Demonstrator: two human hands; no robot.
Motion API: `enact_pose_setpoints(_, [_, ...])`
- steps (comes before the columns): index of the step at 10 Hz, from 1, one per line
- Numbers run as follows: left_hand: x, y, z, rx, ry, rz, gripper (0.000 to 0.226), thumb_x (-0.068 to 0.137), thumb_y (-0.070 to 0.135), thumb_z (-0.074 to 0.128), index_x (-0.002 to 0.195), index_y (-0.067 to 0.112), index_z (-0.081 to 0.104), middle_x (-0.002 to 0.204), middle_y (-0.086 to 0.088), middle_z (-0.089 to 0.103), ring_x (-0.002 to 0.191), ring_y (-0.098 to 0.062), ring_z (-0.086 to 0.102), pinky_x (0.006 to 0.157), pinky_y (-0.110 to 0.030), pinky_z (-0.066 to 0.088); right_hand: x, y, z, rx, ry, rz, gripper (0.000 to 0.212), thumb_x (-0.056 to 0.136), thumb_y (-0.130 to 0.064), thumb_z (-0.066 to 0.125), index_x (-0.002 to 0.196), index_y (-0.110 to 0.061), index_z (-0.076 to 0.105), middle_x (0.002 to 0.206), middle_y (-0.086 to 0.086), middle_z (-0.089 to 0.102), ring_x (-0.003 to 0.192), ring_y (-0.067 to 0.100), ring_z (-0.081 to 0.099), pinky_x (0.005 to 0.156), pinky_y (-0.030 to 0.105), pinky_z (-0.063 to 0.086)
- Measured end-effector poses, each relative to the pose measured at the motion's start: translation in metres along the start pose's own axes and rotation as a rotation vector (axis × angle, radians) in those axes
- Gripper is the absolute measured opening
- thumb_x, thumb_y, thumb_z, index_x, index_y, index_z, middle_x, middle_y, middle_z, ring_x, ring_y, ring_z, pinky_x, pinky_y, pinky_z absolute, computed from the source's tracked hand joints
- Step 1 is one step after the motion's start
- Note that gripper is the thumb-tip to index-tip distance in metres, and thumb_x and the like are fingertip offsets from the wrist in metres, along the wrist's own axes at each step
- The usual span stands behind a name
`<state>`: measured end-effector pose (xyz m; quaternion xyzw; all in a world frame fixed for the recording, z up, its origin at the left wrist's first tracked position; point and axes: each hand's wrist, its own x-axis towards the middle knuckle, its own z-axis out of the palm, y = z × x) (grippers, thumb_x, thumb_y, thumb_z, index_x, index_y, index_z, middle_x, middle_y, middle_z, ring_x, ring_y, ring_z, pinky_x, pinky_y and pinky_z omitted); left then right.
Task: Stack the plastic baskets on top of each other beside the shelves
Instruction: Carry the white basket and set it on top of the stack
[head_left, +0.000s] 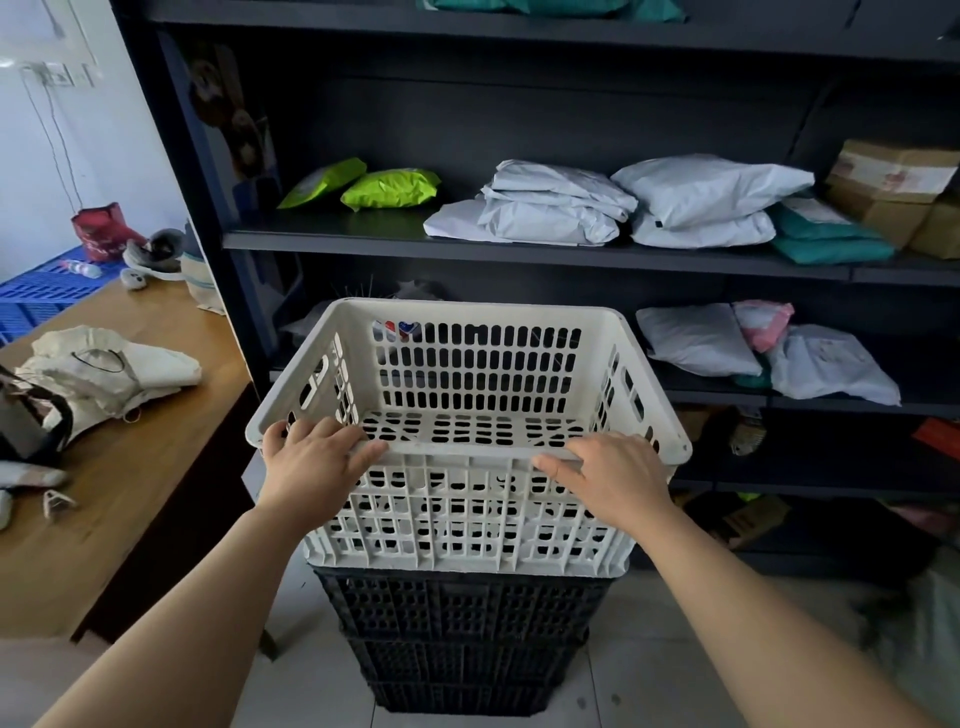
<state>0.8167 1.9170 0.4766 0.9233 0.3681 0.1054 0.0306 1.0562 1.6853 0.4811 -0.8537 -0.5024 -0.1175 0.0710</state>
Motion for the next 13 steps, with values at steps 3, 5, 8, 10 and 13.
enact_pose_setpoints(3, [-0.005,0.004,-0.003,-0.017,-0.031,-0.048,0.065,0.081,0.070,0.004,0.107,0.041,0.057,0.110,0.012,0.054,0.116,-0.020,0.044,0.109,-0.047,0.016,-0.004,-0.005,-0.001,0.016,-0.012,0.025,0.068,0.079,-0.082,0.003,0.060,-0.026,0.038,0.062,-0.008,0.050,0.061,0.011,0.049,0.070,0.034,0.041])
enact_pose_setpoints(5, [-0.010,0.009,-0.005,-0.011,-0.081,-0.096,0.051,0.090,0.064,0.013,0.114,0.041,0.052,0.117,0.010,0.052,0.125,-0.022,0.038,0.114,-0.051,0.004,-0.014,-0.020,-0.003,0.010,-0.046,0.188,0.088,0.076,-0.082,-0.001,0.115,-0.031,0.059,0.120,-0.008,0.062,0.111,0.016,0.054,0.101,0.042,0.035])
enact_pose_setpoints(8, [-0.012,0.016,-0.017,-0.082,-0.128,-0.109,0.046,0.092,0.061,0.015,0.112,0.042,0.052,0.118,0.008,0.049,0.127,-0.021,0.036,0.113,-0.052,-0.002,-0.014,-0.029,-0.018,0.027,-0.201,0.278,0.099,0.067,-0.085,-0.007,0.131,-0.035,0.048,0.138,-0.009,0.050,0.128,0.016,0.041,0.110,0.043,0.020])
enact_pose_setpoints(10, [0.004,0.005,-0.034,-0.248,-0.080,-0.113,0.039,0.091,0.058,0.034,0.120,0.042,0.056,0.126,0.013,0.059,0.120,-0.016,0.051,0.112,-0.048,0.018,-0.002,-0.029,-0.060,0.382,-0.152,0.358,0.054,0.085,-0.061,0.048,0.129,-0.029,0.054,0.137,-0.005,0.053,0.126,0.014,0.047,0.110,0.042,0.032])
enact_pose_setpoints(13, [0.017,0.012,-0.096,-0.481,0.231,-0.006,0.038,0.090,0.052,0.044,0.117,0.033,0.061,0.115,0.009,0.067,0.096,-0.015,0.064,0.089,-0.040,0.050,-0.036,-0.095,-0.320,0.822,0.780,-0.226,0.044,0.084,-0.053,0.055,0.109,-0.019,0.066,0.102,-0.021,0.068,0.102,0.003,0.061,0.090,0.027,0.048])
